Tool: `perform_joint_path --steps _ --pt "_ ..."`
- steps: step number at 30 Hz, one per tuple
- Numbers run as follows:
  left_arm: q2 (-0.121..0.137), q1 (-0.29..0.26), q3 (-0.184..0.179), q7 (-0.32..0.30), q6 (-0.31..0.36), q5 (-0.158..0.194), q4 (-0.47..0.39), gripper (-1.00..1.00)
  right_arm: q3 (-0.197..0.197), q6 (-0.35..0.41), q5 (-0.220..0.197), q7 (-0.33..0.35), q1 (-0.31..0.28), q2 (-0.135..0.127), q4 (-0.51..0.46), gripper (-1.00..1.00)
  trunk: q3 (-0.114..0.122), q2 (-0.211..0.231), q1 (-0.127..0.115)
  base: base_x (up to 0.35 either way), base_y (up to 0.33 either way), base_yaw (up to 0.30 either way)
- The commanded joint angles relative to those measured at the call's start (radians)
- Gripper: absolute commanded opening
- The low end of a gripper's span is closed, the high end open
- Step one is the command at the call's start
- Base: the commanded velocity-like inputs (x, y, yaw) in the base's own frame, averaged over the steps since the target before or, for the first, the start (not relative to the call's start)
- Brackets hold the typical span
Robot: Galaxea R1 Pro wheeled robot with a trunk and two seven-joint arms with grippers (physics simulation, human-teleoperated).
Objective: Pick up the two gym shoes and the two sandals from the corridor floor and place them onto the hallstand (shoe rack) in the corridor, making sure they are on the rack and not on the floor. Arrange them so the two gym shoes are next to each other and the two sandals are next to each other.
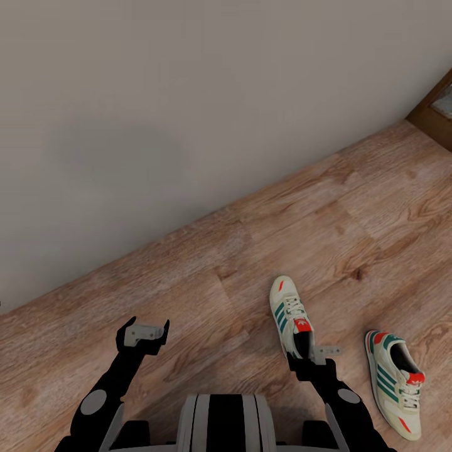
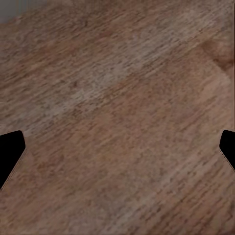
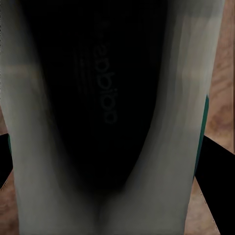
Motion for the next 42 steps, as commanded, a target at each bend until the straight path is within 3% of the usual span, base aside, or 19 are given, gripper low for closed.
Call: perform_joint_path --steps 1,32,42 --pt "0.001 0.000 -0.001 0.000 0.006 -0.002 -0.002 1.00 0.000 0.006 0.000 0.000 0.000 0.000 -0.001 -1.00 0.004 0.000 -0.001 0.000 0.000 0.000" --pt "0.001 0.000 -0.001 0.000 0.005 -0.002 -0.003 1.00 0.000 0.005 0.000 0.000 0.000 0.000 -0.002 -1.00 0.174 0.007 -0.015 0.000 0.000 0.000" --pt "0.001 0.000 -0.001 0.000 0.005 -0.002 -0.003 1.00 0.000 0.005 0.000 0.000 0.000 0.000 -0.002 -1.00 0.190 0.007 -0.015 0.000 0.000 0.000"
